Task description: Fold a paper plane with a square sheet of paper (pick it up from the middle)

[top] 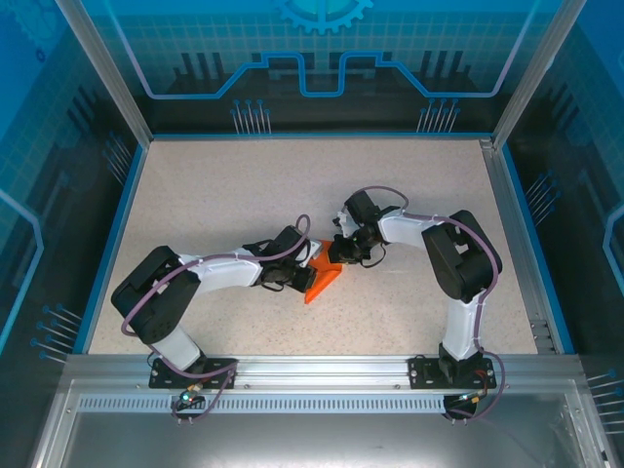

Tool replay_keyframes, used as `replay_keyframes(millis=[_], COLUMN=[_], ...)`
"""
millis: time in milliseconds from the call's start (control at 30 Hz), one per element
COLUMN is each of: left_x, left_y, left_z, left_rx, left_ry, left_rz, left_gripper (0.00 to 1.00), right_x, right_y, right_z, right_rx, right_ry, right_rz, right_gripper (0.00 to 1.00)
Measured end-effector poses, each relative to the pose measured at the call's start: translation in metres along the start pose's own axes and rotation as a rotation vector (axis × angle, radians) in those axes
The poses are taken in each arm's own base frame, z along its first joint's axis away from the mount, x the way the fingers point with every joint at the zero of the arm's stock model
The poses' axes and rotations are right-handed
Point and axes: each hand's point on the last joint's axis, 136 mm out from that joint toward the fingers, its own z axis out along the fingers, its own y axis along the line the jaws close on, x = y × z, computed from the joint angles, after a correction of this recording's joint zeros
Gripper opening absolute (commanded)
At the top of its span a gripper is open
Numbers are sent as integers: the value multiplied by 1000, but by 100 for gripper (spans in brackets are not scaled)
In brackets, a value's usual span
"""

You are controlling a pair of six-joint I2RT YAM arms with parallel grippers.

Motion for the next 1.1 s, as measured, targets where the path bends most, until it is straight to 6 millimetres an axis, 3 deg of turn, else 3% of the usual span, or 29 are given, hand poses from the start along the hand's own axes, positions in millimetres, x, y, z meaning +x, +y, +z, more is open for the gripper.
replay_keyframes(millis=[1100], left_x=[6], left_y=[7], left_z=[4], left_rx=[-23], left_ry=[-6], left_rz=[-56], left_gripper=[0], right_x=[0], right_y=[0], right_z=[0], right_rx=[1], right_ry=[3], right_rz=[9], right_gripper=[17])
